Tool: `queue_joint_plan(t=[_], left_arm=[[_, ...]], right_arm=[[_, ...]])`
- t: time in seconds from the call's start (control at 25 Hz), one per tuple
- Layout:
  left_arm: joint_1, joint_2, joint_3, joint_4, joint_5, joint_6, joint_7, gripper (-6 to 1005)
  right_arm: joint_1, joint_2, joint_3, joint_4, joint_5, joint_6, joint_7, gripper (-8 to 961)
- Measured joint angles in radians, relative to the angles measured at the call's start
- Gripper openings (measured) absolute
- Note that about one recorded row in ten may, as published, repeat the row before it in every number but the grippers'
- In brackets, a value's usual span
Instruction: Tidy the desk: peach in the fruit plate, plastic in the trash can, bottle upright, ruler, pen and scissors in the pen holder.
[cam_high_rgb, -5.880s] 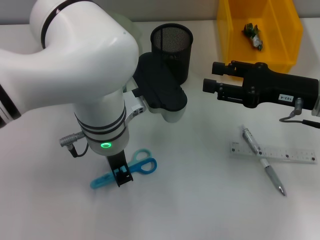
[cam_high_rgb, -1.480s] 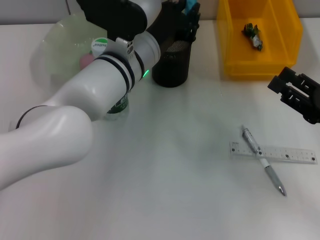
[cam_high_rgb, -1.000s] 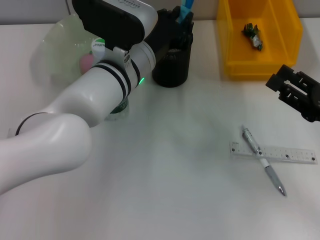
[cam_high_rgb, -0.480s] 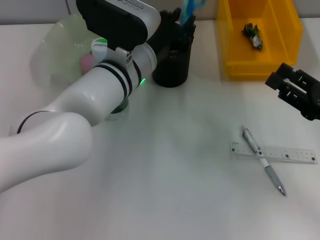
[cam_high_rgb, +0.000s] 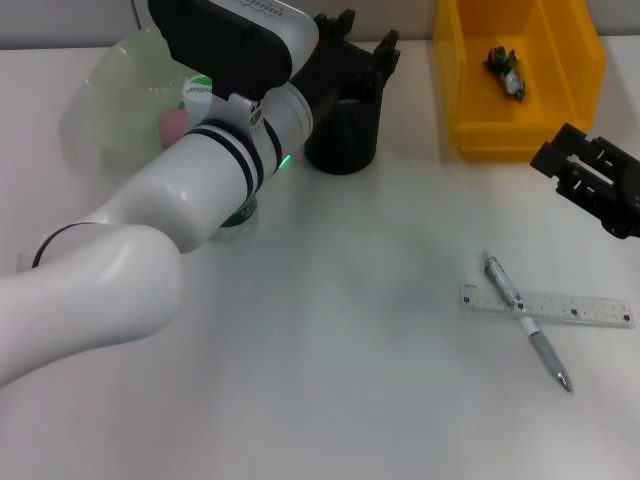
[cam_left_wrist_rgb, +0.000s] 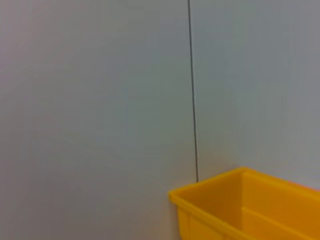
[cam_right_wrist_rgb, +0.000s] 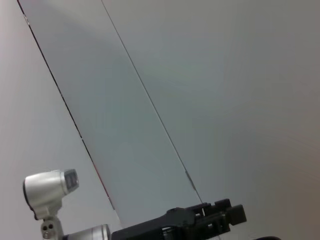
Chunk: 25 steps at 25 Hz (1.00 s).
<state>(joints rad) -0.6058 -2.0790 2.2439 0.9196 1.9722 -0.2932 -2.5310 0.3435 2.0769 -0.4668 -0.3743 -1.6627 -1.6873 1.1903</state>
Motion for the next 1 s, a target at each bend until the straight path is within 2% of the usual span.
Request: queue_joint_plan(t=[0.12, 0.28, 0.36, 0.44, 0.52, 0.56, 0.6, 0.72, 0.76, 0.8, 1.0], left_arm=[[0.006, 0.001, 0.000, 0.014, 0.001, 0.003, 0.001, 476], [0.114, 0.014, -0.042, 0.229, 0.066, 0.123, 0.013, 499], [0.114, 0.014, -0.042, 0.229, 0.066, 0.123, 0.013, 506], [0.220, 0.017, -0.127, 0.417, 0.112, 0.286, 0.014, 528], [0.220, 0.017, -0.127, 0.417, 0.112, 0.286, 0.014, 565], [0.255, 0.019, -0.159, 0.481, 0.117, 0.349, 0.014, 584], [0.308, 0.022, -0.237, 0.590, 0.111, 0.493, 0.025, 615], [0.317, 0.021, -0.263, 0.614, 0.104, 0.540, 0.034, 706], [0.327, 0.018, -0.319, 0.647, 0.071, 0.650, 0.068, 737], [0.325, 0.013, -0.382, 0.660, -0.020, 0.763, 0.141, 737], [0.302, 0.010, -0.566, 0.572, -0.450, 1.068, 0.495, 739]], right_arm=[[-0.001, 0.000, 0.003, 0.000, 0.000, -0.002, 0.000, 651], [-0.005, 0.000, 0.007, 0.000, 0.000, -0.009, 0.000, 651], [-0.008, -0.001, 0.007, -0.001, 0.000, -0.010, 0.000, 651], [-0.010, -0.001, 0.007, -0.002, 0.000, -0.010, 0.000, 651], [-0.010, -0.002, 0.007, -0.002, 0.000, -0.010, 0.000, 651], [-0.011, -0.002, 0.007, -0.002, 0.000, -0.011, 0.000, 651], [-0.011, -0.002, 0.007, -0.002, 0.000, -0.011, 0.000, 651], [-0.012, -0.002, 0.006, -0.003, 0.000, -0.011, 0.001, 651], [-0.012, -0.002, 0.006, -0.003, 0.000, -0.011, 0.000, 651], [-0.012, -0.002, 0.004, -0.004, 0.000, -0.011, 0.001, 650], [-0.011, -0.001, 0.000, -0.006, -0.003, -0.011, 0.000, 650]])
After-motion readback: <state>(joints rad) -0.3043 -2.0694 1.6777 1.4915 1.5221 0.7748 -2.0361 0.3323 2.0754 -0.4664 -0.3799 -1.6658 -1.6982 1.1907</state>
